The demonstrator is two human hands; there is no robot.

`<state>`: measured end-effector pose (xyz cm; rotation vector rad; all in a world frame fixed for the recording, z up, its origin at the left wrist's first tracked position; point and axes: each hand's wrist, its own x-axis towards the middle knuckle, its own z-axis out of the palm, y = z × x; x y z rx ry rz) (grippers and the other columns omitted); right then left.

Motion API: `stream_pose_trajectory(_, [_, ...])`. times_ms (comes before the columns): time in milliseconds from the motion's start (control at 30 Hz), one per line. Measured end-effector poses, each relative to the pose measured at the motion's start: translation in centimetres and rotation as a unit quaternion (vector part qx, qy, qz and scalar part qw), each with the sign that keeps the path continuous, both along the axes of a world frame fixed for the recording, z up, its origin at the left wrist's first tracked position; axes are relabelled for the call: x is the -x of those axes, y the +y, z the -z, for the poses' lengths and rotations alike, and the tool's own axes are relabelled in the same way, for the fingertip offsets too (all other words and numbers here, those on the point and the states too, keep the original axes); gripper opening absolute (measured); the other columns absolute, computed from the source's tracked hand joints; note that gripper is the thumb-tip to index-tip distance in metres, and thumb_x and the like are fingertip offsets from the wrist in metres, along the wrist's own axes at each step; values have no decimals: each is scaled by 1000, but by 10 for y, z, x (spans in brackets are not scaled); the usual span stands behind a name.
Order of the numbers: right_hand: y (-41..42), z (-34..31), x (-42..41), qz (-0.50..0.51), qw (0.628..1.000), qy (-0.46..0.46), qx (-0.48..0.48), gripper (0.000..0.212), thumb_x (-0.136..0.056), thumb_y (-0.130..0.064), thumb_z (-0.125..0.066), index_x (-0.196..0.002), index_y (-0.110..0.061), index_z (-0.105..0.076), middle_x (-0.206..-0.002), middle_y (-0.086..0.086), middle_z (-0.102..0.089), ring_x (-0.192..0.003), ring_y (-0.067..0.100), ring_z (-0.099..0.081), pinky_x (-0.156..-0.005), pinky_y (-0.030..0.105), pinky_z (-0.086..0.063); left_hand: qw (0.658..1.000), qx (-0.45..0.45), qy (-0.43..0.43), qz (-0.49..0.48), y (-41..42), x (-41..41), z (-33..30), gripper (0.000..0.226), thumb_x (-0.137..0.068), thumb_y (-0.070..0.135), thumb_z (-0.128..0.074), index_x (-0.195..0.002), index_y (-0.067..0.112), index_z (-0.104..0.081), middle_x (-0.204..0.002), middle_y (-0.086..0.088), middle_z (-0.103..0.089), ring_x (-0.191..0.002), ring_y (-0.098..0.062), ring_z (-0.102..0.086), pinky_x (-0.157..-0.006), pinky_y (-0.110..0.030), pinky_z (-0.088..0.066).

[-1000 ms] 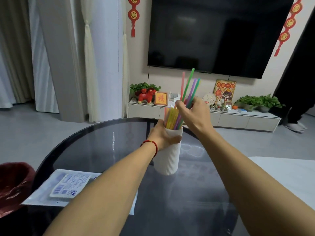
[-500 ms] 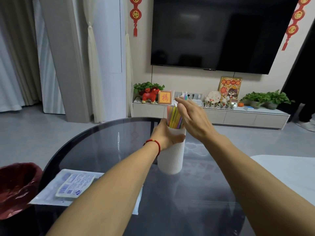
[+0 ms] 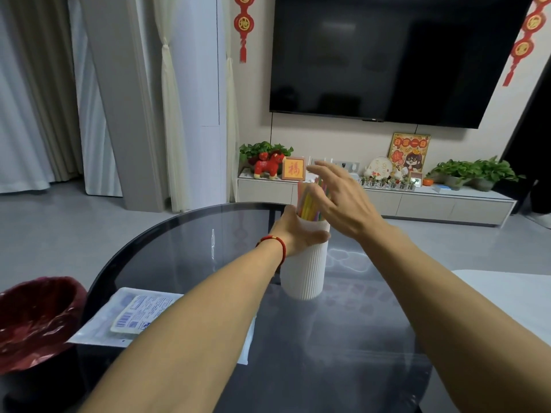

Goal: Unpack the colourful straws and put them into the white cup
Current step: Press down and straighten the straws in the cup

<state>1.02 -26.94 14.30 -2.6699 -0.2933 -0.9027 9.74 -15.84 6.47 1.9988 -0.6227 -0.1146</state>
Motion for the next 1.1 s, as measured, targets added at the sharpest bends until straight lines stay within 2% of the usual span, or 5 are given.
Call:
stream_pose_trajectory(200, [22,21,37,-22,986,-155,51,26,-96,-21,-51,-109,-7,-69,-116,12,-69,-104,29,-60,-86,40,-51,988,63,122,-74,79,43,28,97,-83,46,-75,-154,20,-15,-140,-1,-48,-126,-23,-51,-100,-42,-47])
stream_pose_trajectory(367, [79,98,45,-20,990,141,6,20,-100,-31,-52,-108,-21,-68,-111,4,-72,-98,29,-69,-82,46,-59,957,-16,-112,-268,192,115,81,26,-78,15,-70,-101,25,-63,-103,8,-61,-104,-16,-55,-91,-32,-45])
stream_pose_trajectory(533, [144,174,41,90,923,372,-38,54,-108,-51,-33,-149,-18,-43,-149,20,-47,-139,43,-45,-111,54,-40,891,-19,-6,-454,270,167,122,36,-73,16,-79,-100,10,-56,-105,-11,-54,-106,-34,-49,-101,-42,-37])
stream_pose_trajectory(867, [288,184,34,-57,878,406,-247,28,-98,-33,-60,-93,-7,-69,-76,4,-64,-65,22,-57,-52,27,-44,851,302,238,-357,332,199,112,14,-97,12,-52,-110,14,-55,-99,-17,-70,-63,-30,-66,-59,-37,-60])
stream_pose_trajectory(1100, [348,175,23,-161,893,351,-231,38,-105,-39,-49,-98,-7,-69,-81,3,-70,-68,17,-63,-60,29,-52,796,402,240,-385,432,170,95,23,-99,3,-47,-116,0,-62,-89,-19,-75,-66,-30,-70,-58,-33,-60])
